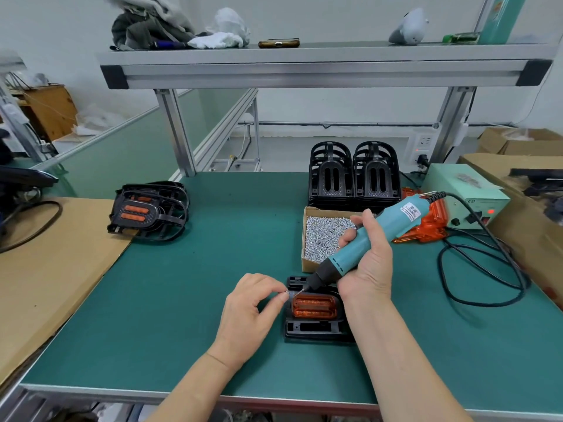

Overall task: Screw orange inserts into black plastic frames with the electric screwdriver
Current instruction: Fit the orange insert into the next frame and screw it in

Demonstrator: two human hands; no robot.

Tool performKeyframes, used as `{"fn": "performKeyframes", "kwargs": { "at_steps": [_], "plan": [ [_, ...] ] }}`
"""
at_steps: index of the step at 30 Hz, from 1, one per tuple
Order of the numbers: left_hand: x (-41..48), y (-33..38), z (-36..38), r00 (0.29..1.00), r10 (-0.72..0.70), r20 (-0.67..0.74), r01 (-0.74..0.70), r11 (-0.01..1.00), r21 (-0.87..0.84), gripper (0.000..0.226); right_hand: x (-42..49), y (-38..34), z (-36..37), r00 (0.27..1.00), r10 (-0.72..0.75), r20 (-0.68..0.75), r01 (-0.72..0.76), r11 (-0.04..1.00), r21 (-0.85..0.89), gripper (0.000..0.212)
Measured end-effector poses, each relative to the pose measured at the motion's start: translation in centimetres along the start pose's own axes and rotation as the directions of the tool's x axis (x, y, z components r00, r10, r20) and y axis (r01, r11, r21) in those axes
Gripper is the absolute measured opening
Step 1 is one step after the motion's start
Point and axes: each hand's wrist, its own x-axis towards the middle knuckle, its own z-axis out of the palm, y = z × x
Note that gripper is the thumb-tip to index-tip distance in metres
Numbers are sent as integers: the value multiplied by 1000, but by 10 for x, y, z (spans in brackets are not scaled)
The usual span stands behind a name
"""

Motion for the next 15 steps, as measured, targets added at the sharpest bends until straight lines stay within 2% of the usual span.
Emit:
{"fn": "performKeyframes", "kwargs": {
  "at_steps": [2, 6, 10, 15],
  "plan": [
    [0, 0, 0, 1000, -8, 5, 8, 1000, -1, 15, 0, 1, 0, 999, 11, -34, -10, 1000, 19, 12],
    [0, 0, -1, 1000, -7, 14, 7, 1000, 5, 16, 2, 5, -1, 995, -1, -104, 3, 1000, 22, 29],
    [-1, 1, -1, 1000, -4, 19, 4, 1000, 15, 9, 3, 10, -2, 992, -53, -116, 51, 998, -21, 17],
    [-1, 1, -1, 1000, -10, 27, 10, 1000, 16, 9, 3, 14, -2, 987, -74, -140, 68, 997, -44, 16]
  ]
}}
